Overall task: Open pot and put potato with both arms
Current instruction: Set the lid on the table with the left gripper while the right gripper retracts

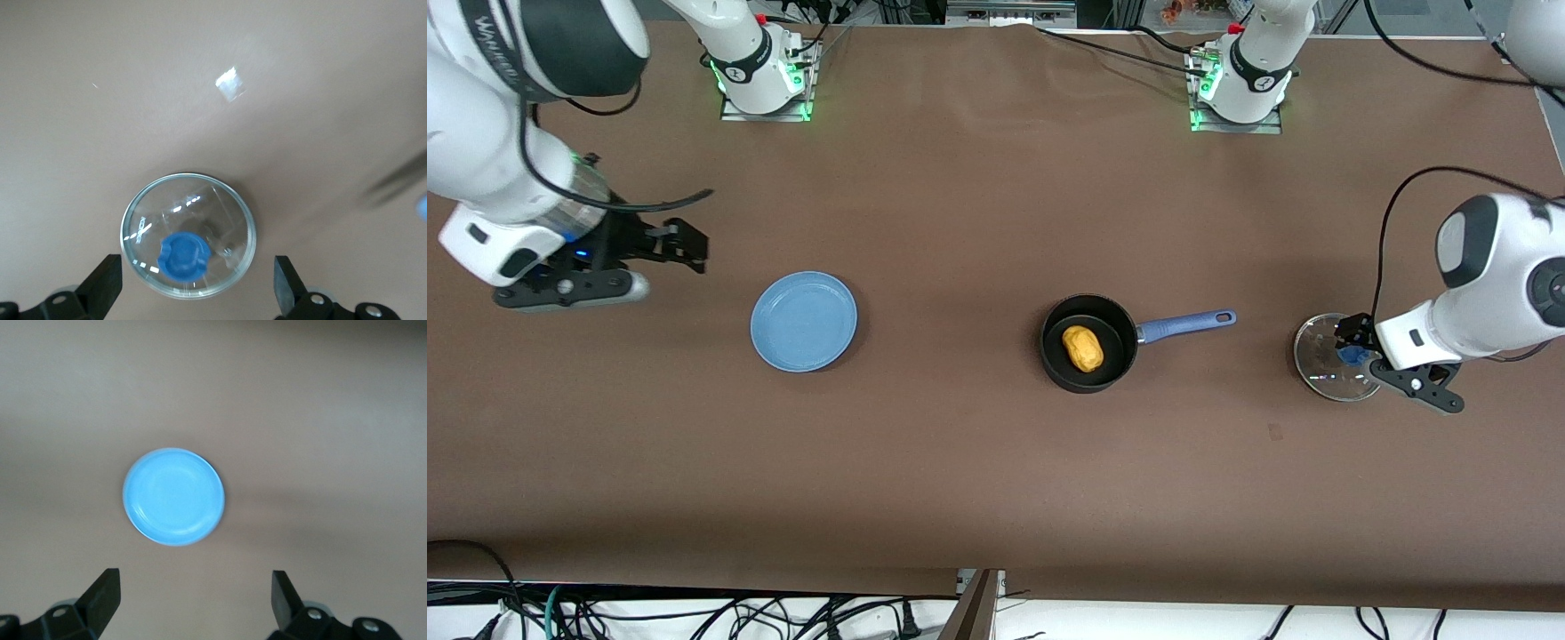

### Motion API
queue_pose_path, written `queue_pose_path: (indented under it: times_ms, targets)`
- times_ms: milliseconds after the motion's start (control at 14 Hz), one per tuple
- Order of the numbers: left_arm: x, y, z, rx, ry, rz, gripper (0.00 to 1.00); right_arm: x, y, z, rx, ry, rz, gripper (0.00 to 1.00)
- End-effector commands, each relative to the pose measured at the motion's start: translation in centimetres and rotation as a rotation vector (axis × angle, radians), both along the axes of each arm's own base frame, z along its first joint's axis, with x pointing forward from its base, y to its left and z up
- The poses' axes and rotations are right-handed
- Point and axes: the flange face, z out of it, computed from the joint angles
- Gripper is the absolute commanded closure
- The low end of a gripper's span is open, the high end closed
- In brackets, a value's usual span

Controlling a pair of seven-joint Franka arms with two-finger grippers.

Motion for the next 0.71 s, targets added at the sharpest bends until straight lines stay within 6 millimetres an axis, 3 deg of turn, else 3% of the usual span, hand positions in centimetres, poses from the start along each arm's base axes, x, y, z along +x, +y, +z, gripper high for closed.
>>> queue_pose_path:
  times_ms: [0,71,214,286,429,571,643]
  targets:
    - [-1.1,-3.0,8.7,0.071,-0.009,0.031,0.0,-2.5,-1.5,0.4,-0.021,0.019,-0.004,0.0]
    - [-1.6,-4.3,11.3,0.083,-0.011,0.034,0.0,-2.9,-2.5,1.1,-0.023,0.031,-0.017,0.0]
    - [-2.0,-6.3,14.9,0.073,-0.018,0.052,0.0,-4.8,-4.2,4.7,-0.028,0.01,-0.045,0.0]
    - [-2.4,-7.3,16.3,0.077,-0.038,0.103,0.0,-4.9,-4.4,4.7,-0.021,0.015,-0.049,0.0]
    - [-4.2,-12.2,18.0,0.104,-0.038,0.207,0.0,-4.6,-5.9,4.9,-0.022,0.012,-0.023,0.0]
    - [-6.1,-15.9,19.5,0.126,-0.054,0.297,0.0,-4.6,-5.7,4.9,-0.013,0.022,0.015,0.0]
    - [-6.7,-15.8,20.2,0.127,-0.056,0.327,0.0,-4.3,-5.8,4.9,-0.012,0.022,0.015,0.0]
